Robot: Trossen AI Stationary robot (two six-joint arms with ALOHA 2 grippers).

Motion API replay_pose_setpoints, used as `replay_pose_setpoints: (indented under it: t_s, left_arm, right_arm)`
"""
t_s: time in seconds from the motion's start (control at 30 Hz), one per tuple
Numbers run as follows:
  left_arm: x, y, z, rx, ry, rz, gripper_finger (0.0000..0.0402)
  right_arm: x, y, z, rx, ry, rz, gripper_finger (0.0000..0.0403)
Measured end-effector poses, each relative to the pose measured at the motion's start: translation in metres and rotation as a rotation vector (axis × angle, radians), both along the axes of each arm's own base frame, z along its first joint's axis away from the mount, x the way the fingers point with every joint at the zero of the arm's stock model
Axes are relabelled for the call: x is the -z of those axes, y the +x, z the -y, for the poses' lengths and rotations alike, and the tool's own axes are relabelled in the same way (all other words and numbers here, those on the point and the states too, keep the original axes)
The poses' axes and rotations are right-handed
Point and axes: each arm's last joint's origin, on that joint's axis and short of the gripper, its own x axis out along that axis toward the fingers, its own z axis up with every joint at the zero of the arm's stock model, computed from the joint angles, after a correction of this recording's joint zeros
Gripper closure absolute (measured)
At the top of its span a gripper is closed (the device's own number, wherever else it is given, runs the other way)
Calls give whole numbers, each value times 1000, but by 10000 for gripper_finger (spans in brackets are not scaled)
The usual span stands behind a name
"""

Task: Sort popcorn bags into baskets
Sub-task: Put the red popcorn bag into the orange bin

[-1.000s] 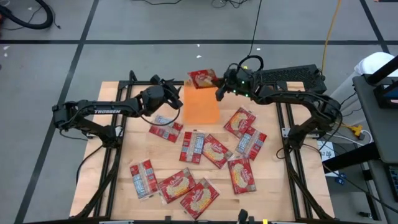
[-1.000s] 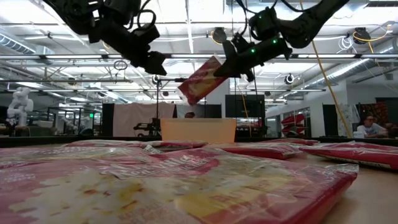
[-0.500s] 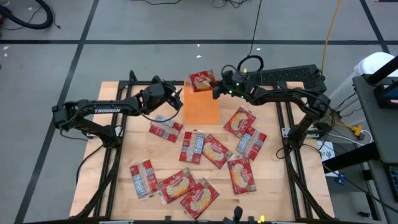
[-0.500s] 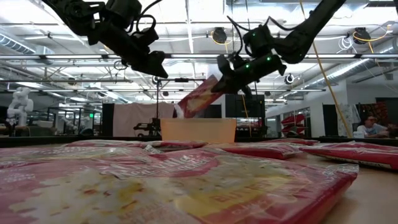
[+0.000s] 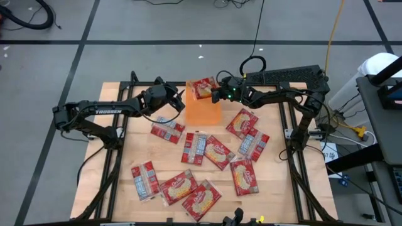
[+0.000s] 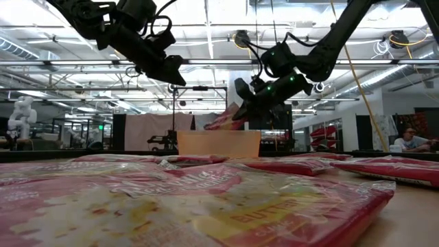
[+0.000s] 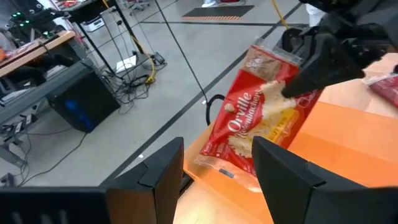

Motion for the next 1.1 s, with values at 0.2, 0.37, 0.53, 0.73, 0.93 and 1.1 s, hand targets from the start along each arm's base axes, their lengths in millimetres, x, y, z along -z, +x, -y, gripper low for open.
replay_pose_setpoints:
  t_s: [0.2,0.37,0.53,0.73,0.93,1.1]
  left_arm:
    - [0,0,0,12,-7,4,197]
    - [0,0,1,13,-7,2,205]
    - [1,0,1,12,-13,-2,210]
    - [5,-1,1,8,-41,-31,211]
    - [8,-2,2,1,-76,-48,210]
    - [9,-3,3,0,-93,-42,210]
  right_arm:
    - [7,-2,3,25,-12,-48,335]
    - [6,-4,7,63,-106,-112,292]
    - [6,-6,9,65,-126,-127,247]
    - [6,-8,10,69,-198,-200,189]
    - [-12,-8,4,10,-312,-226,154]
    - [-37,-8,-13,-77,-345,-255,157]
